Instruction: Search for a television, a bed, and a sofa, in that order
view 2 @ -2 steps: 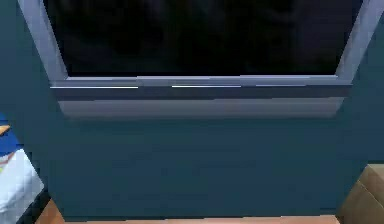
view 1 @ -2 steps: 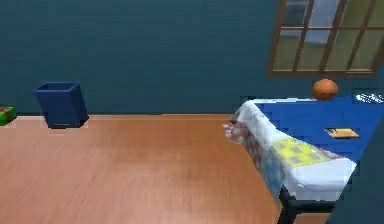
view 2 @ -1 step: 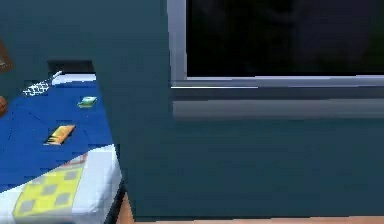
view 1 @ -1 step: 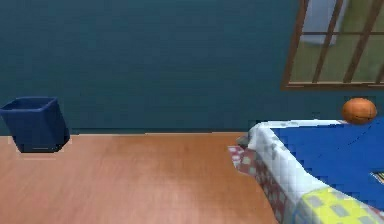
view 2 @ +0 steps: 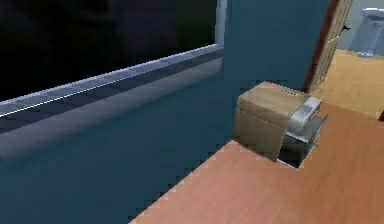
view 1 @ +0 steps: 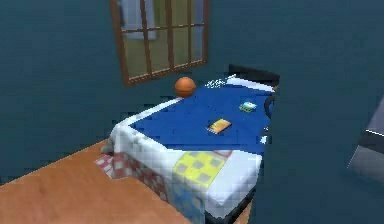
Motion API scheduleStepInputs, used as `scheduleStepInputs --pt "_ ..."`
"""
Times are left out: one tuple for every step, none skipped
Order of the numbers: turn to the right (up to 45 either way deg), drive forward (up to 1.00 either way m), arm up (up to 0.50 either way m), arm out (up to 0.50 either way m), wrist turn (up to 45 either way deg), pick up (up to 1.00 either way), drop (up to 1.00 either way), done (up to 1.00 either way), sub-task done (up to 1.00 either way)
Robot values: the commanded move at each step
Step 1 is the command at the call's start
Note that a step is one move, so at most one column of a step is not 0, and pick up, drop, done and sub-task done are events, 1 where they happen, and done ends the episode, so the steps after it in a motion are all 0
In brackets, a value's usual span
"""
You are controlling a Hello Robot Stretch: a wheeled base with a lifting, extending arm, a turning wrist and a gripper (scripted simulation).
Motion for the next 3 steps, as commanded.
scheduleStepInputs --pt "12.0 0.00 0.00 0.00 0.0 0.00 0.00 0.00 0.00" --pt "0.0 0.00 0.00 0.00 0.0 0.00 0.00 0.00 1.00" --pt "45.0 0.00 0.00 0.00 0.0 0.00 0.00 0.00 0.00"
